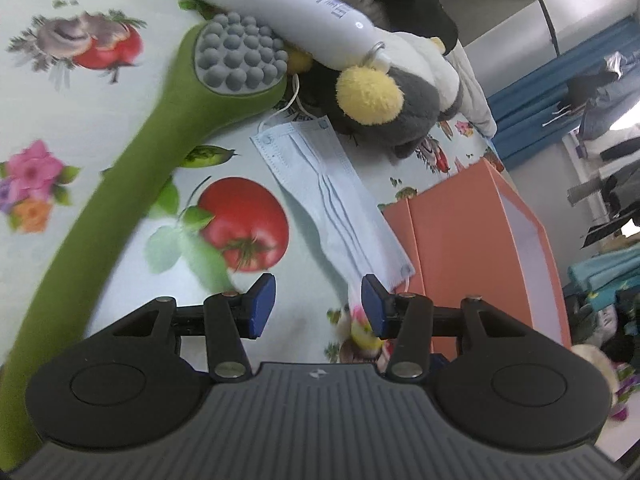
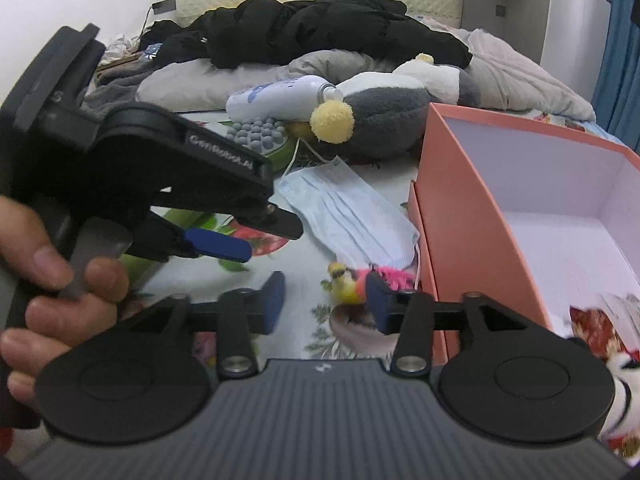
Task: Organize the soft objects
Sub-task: 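Grasp the pink-feathered bird toy with the right tool while the left tool grasps the face mask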
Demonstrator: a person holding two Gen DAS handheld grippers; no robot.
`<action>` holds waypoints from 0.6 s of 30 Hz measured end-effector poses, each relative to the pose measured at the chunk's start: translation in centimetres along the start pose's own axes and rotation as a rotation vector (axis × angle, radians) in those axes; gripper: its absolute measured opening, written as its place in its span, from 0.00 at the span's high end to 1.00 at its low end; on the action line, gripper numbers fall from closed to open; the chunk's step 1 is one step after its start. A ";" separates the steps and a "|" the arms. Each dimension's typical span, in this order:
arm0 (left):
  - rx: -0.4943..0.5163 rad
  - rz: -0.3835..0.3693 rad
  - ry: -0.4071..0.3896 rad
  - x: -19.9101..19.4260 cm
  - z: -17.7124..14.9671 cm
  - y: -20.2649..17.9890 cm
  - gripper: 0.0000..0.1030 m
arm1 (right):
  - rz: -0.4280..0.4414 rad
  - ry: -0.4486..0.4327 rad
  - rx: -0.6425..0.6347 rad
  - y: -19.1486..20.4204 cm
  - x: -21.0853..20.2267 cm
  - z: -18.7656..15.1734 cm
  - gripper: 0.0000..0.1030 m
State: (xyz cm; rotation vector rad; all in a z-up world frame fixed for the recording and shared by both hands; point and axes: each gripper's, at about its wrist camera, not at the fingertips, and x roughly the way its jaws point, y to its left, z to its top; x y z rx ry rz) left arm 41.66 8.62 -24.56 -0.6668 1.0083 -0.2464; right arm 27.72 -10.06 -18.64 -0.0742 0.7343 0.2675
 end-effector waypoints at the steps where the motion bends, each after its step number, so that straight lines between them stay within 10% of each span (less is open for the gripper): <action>1: -0.004 -0.008 0.007 0.5 0.3 0.1 0.48 | -0.006 -0.003 -0.005 0.0 0.6 0.2 0.53; 11: -0.041 -0.105 0.066 4.7 2.5 0.6 0.50 | -0.074 0.008 -0.077 0.2 4.6 0.1 0.54; 18: -0.056 -0.066 0.062 6.2 2.5 -0.2 0.82 | -0.111 0.034 -0.123 0.5 6.1 -0.8 0.65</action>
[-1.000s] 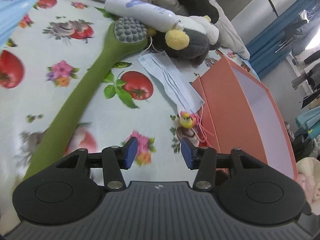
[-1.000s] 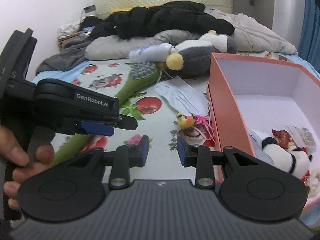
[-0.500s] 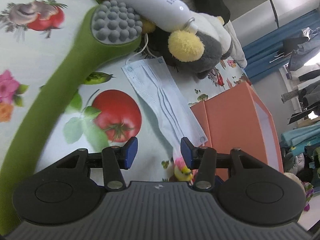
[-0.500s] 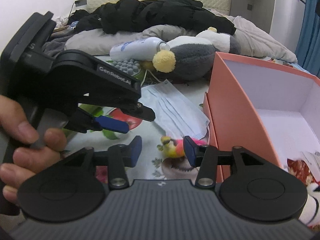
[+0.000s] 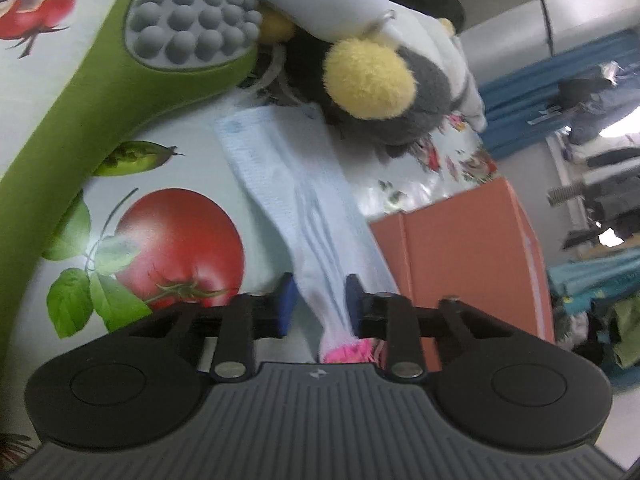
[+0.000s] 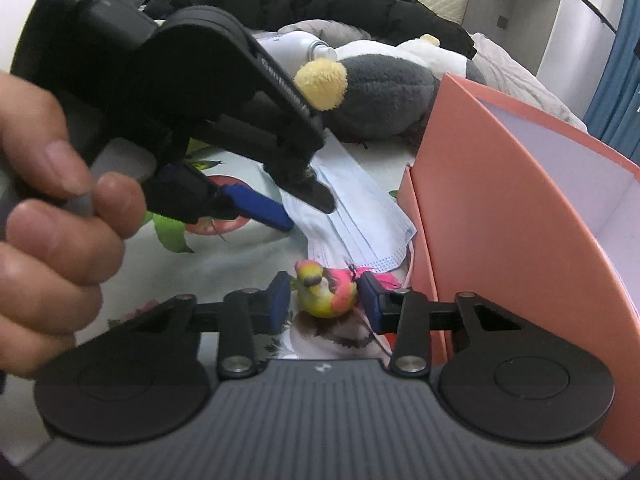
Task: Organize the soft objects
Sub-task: 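Grasp the pink-feathered bird toy with the right tool while the left tool grasps the face mask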
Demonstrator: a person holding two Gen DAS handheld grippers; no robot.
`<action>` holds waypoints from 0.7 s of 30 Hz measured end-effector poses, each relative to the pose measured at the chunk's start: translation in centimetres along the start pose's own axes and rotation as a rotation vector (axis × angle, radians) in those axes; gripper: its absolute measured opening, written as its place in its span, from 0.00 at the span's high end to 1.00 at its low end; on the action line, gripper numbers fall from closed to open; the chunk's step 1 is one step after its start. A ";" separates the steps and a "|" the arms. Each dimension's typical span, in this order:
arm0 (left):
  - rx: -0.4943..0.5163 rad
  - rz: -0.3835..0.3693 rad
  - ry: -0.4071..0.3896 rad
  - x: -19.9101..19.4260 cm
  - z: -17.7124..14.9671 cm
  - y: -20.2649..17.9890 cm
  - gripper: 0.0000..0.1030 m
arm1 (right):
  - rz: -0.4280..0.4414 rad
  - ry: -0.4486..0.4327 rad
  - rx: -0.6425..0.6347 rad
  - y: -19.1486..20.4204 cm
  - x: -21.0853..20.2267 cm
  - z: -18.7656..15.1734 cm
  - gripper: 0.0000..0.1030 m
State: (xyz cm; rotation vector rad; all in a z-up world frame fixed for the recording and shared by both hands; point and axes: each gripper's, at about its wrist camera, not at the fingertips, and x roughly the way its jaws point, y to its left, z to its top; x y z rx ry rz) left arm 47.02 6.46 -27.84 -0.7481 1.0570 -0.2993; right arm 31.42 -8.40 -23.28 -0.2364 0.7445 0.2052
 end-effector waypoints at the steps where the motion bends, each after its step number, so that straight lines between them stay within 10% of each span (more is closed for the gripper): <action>1: -0.004 0.012 -0.003 0.1 0.0 0.0 0.85 | 0.000 -0.001 0.002 -0.1 0.1 -0.1 0.64; 21: 0.082 0.114 -0.059 -8.8 -6.0 -0.2 0.97 | 0.042 -0.051 -0.016 -0.6 -8.1 -1.6 0.68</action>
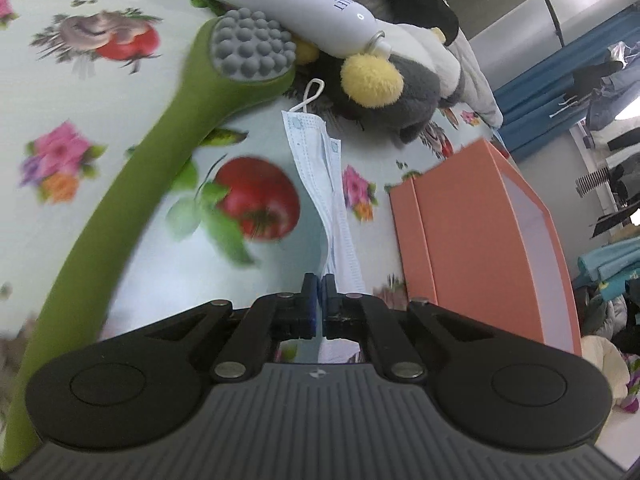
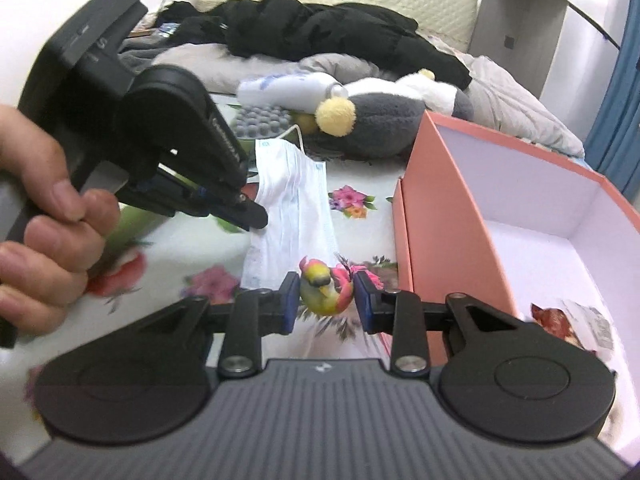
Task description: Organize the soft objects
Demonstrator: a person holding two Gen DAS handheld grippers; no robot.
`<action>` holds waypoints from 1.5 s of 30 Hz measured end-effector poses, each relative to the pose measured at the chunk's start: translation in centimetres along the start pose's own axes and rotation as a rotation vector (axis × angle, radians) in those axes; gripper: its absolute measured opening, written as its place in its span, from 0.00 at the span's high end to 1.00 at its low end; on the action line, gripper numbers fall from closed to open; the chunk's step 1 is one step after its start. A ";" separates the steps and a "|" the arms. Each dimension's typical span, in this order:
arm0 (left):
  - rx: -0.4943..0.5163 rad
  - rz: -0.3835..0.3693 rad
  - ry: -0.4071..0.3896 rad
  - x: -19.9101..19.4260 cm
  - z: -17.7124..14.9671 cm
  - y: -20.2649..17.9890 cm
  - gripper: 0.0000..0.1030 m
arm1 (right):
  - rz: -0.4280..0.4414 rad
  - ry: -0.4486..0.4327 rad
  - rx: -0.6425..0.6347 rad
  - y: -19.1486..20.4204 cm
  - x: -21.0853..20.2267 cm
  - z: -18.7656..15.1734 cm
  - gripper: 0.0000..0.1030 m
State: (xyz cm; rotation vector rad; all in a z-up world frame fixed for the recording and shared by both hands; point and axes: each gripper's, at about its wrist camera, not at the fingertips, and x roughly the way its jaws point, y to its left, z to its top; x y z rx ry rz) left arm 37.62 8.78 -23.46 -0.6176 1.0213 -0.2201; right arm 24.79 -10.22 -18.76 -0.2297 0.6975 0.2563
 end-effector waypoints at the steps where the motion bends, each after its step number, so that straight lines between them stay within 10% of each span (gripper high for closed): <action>1: 0.001 0.002 0.004 -0.7 -0.7 0.1 0.97 | 0.005 -0.004 -0.006 0.1 -0.8 -0.2 0.68; 17: 0.062 0.052 0.120 -9.8 -12.5 3.0 0.97 | 0.079 -0.011 -0.050 2.3 -10.0 -4.2 0.68; 33: 0.106 0.196 0.097 -12.7 -13.7 4.9 0.96 | 0.074 0.067 0.010 2.9 -7.3 -5.8 0.67; 34: 0.102 0.196 0.098 -12.5 -13.7 4.8 0.93 | 0.072 0.079 0.020 2.7 -7.2 -6.0 0.67; 36: 0.094 0.158 0.095 -12.4 -13.8 4.4 0.50 | 0.070 0.099 0.056 2.1 -7.2 -6.4 0.64; 38: 0.098 0.150 0.072 -12.4 -13.9 3.9 0.32 | 0.068 0.124 0.098 1.6 -7.2 -6.7 0.54; 45: 0.137 0.184 0.058 -11.9 -14.2 2.2 0.29 | 0.094 0.156 0.178 1.5 -7.9 -7.2 0.45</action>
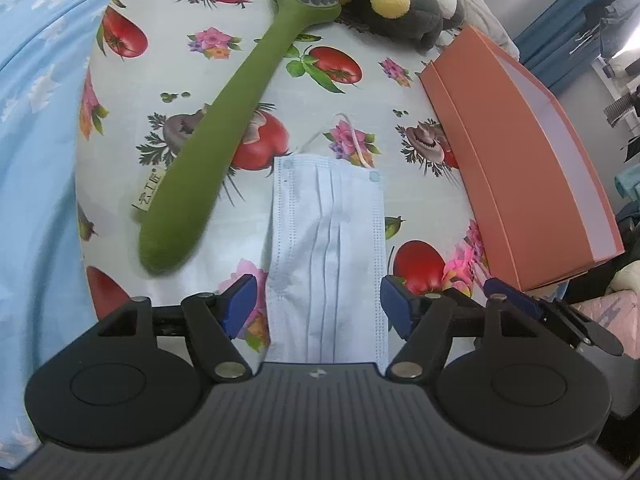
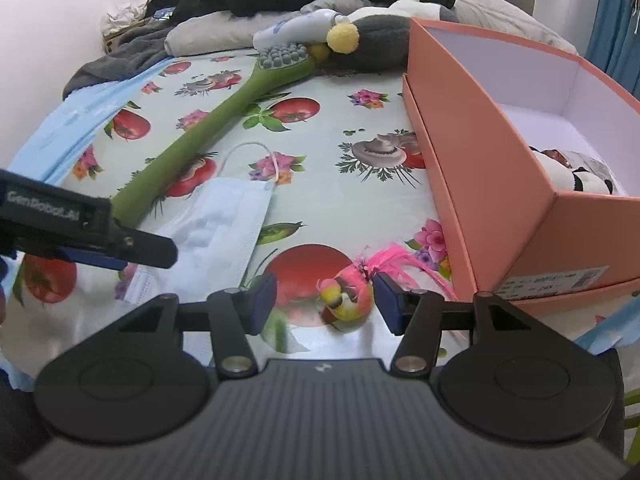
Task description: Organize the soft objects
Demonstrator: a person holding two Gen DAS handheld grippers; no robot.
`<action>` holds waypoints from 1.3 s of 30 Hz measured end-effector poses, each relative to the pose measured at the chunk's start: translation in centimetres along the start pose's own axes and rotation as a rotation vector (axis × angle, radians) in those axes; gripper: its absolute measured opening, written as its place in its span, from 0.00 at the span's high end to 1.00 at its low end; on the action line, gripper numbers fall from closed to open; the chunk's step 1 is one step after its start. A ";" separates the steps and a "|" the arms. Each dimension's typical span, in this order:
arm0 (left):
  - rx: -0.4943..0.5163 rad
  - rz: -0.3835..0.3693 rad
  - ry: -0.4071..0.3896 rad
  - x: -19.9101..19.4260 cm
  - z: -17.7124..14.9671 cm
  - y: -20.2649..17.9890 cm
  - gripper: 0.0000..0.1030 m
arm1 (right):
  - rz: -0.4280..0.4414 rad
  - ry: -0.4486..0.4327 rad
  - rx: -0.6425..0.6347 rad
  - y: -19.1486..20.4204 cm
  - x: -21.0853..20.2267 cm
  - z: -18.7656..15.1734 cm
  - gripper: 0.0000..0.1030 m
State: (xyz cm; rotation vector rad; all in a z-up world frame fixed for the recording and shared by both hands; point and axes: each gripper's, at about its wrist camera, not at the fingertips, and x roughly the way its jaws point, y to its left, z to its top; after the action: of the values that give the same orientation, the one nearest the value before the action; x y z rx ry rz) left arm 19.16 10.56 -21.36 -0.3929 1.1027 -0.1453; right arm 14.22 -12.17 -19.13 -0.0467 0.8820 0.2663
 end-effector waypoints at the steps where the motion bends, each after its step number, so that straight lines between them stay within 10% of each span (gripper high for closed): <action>1: 0.006 0.005 -0.001 0.1 0.0 -0.2 0.29 | 0.002 -0.006 -0.002 0.1 0.0 -0.1 0.45; 7: 0.041 0.037 -0.004 0.7 -0.2 -0.7 0.26 | -0.058 0.007 0.019 -0.3 1.0 -0.2 0.47; 10: 0.039 0.030 -0.002 0.7 -0.1 -0.7 0.26 | -0.066 0.010 0.023 -0.7 1.9 -0.2 0.65; 21: 0.050 -0.020 -0.016 0.8 0.0 -1.2 0.28 | 0.062 0.055 -0.063 1.5 1.5 -1.2 0.65; 32: 0.072 -0.013 0.020 2.0 -0.2 -1.9 0.53 | 0.147 0.051 -0.204 5.0 1.4 -2.0 0.67; 39: 0.173 0.139 -0.067 0.8 1.1 -2.1 0.27 | 0.168 0.054 -0.212 5.1 1.9 -2.3 0.67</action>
State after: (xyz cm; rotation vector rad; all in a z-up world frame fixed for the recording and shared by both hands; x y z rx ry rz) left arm 20.64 8.63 -20.85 -0.1644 1.0391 -0.1033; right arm 12.34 -7.24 -21.72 -0.1780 0.9094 0.5170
